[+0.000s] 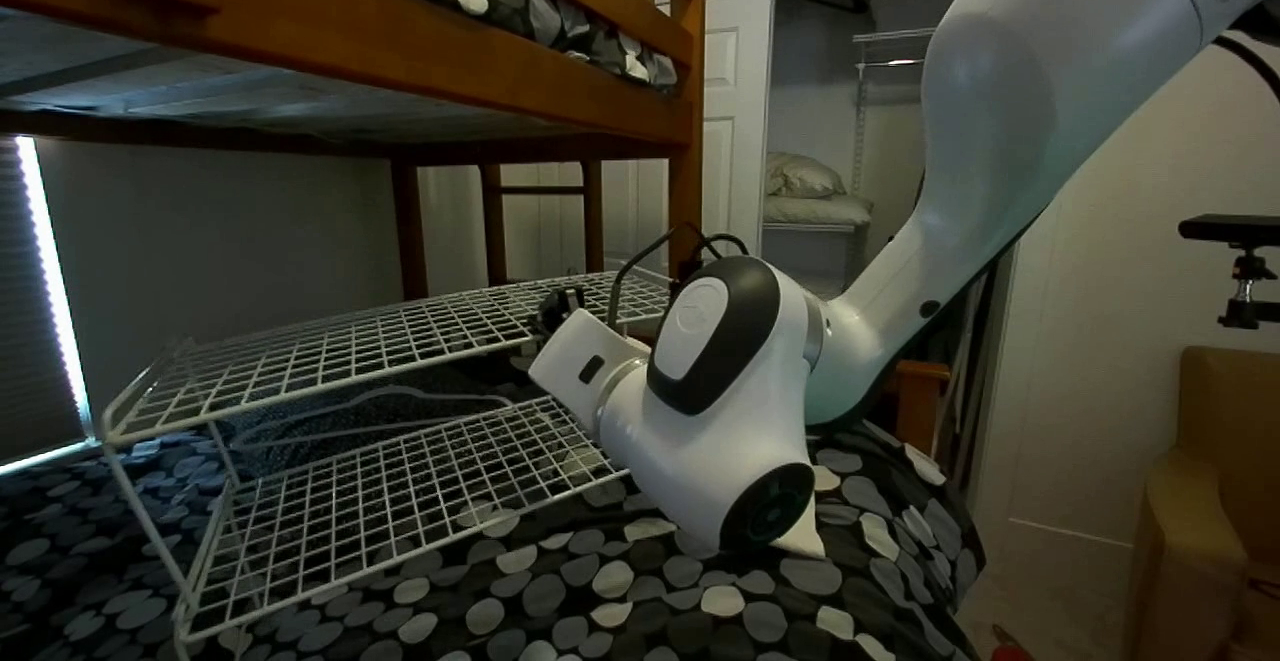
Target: Move the wire rack to the left
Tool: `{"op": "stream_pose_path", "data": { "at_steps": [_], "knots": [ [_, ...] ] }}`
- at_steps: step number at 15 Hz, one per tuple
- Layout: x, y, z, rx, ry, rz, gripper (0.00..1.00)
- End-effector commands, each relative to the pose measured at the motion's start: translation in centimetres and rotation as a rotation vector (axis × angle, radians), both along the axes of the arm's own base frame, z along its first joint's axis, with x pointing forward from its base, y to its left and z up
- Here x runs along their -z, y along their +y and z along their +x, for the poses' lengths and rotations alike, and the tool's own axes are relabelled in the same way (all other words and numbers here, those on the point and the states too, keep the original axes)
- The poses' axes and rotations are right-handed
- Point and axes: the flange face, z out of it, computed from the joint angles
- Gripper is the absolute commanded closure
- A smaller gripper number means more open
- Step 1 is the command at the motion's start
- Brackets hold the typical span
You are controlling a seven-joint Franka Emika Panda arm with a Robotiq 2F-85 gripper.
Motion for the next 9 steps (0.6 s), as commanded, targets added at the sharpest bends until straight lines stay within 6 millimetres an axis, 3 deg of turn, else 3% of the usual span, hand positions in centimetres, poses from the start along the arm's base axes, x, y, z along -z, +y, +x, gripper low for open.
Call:
{"op": "stream_pose_path", "data": {
  "at_steps": [1,4,5,9],
  "knots": [
    [-3.9,2.3,-1.4,-0.137,-0.064,0.054,0.99],
    [-5.1,3.3,-1.4,-0.208,-0.035,0.057,0.99],
    [-6.7,5.7,-3.8,-0.222,-0.019,0.052,0.99],
    [-9.7,9.3,-4.8,-0.320,0.003,0.003,0.99]
  ]
}}
